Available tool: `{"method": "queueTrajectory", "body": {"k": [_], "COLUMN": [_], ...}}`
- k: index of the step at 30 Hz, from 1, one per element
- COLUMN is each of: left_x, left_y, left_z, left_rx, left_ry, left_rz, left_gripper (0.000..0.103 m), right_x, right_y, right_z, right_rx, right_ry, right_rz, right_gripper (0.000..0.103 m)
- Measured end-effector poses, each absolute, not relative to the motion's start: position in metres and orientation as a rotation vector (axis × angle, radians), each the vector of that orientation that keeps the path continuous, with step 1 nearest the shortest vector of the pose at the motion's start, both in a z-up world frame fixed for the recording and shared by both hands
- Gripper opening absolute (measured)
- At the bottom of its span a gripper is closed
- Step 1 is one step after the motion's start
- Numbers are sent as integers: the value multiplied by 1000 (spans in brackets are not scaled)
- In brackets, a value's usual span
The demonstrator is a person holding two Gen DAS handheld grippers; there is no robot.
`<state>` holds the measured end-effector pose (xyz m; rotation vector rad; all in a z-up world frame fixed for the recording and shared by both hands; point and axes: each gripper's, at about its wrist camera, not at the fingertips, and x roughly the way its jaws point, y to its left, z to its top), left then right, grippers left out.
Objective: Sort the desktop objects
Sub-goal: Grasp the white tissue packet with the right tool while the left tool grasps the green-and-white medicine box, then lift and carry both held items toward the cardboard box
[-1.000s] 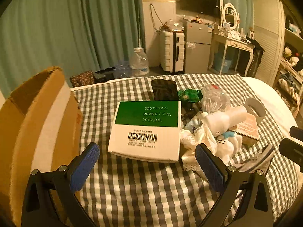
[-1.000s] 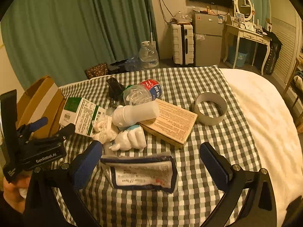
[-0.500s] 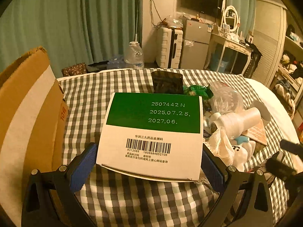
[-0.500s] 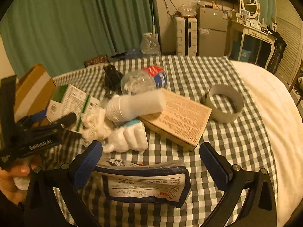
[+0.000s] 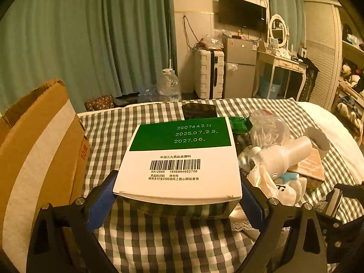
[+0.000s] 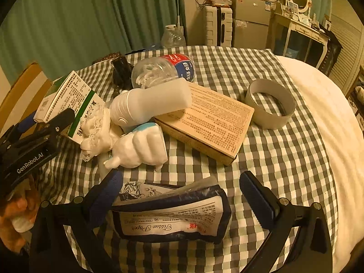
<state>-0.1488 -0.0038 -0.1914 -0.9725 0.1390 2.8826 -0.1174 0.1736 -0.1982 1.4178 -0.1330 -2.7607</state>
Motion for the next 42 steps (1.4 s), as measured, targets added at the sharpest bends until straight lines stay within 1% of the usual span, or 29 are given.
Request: {"method": "queueTrajectory", "body": {"k": [4,6,7,8,9,10,11,13,14,20,33,42], "left_x": [-142,-141,-139,-138,-137,-136,-134,-131,-130,-118,-82,-44], "left_y": [1,4,5,6,7,8,9,10,11,15,15,16], "left_z": [-183,-177,-174,-172,-170,-168,-167,-164,-163,-151,-112,-85], "left_rx": [-917,-896,-884,-873,-865,-854,-848,-832,-825,-759,-636,-545], "left_ry": [169,165,166,171,178,184,187,191,194,206,207,275], "left_rz": [2918,2920,2921,2925,2926,2928,2930,2933,2936,2960,2993,3009], "left_gripper": [97,97,97,97,97,97,97,97,97,97,97,97], "right_x": [-119,-118,-117,-117,-117,-117,-117,-117,-117,-111,-97,-68], "right_y": [174,176,177,177,176,175,174,174,173,166,183,194], "right_z": [-205,-206,-207,-208,-209,-209,-210,-208,-207,-195,-146,-97], "right_rx": [1458,1459,1461,1475,1487,1498,1516,1526,1521,1454,1227,1004], "right_ry": [-191,-228,-251,-279,-258,-236,-204,-188,-184,-140,-157,-202], "right_rz": [-2721,-2705,-2686,-2664,-2668,-2670,-2683,-2689,-2683,-2715,-2888,-2985], "right_gripper": [103,97,86,80,74,57,38,29,27,23,23,23]}}
